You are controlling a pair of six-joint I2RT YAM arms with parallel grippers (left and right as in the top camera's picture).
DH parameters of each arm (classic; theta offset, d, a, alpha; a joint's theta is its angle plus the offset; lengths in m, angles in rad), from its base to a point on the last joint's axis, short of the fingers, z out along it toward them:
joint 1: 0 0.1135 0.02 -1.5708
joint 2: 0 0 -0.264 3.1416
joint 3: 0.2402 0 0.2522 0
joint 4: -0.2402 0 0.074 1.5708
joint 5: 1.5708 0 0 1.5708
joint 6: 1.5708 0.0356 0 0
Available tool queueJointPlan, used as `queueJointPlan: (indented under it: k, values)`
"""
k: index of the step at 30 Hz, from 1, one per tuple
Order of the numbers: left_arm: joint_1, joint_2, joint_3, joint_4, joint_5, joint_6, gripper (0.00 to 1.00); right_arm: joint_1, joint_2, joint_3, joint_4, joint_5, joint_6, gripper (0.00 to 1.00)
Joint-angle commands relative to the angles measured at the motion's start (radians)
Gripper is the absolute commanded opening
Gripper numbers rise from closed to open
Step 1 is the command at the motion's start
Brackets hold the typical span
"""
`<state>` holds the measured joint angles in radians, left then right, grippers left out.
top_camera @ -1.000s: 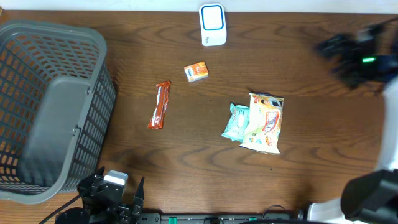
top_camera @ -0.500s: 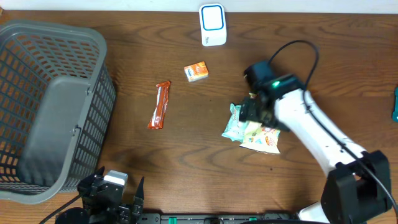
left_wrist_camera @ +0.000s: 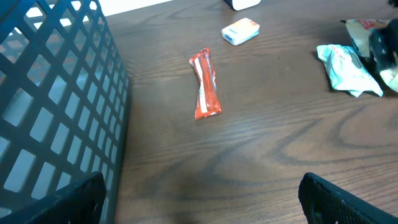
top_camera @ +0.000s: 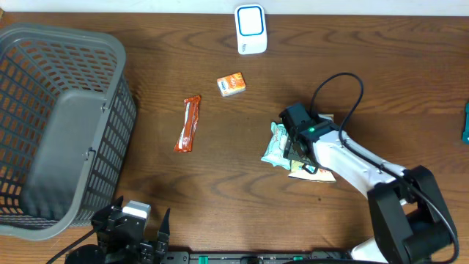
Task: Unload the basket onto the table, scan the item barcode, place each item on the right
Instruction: 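Reach the right gripper to the yellow snack bag and grasp it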
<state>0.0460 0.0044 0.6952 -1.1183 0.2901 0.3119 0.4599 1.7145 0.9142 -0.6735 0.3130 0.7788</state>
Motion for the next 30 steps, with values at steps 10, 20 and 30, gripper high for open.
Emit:
queueJointPlan:
  k: [10, 20, 30]
  values:
    - [0.005, -0.001, 0.004, 0.004, 0.013, 0.006, 0.98, -0.085, -0.017, 0.217, -0.151, -0.756, -0.401, 0.01]
    - [0.005, -0.001, 0.004, 0.004, 0.013, 0.005, 0.98, -0.285, -0.065, 0.3, -0.428, -1.619, -0.657, 0.01]
    - [0.005, -0.001, 0.004, 0.004, 0.013, 0.006, 0.98, -0.29, -0.065, 0.3, -0.555, -1.71, -0.496, 0.01]
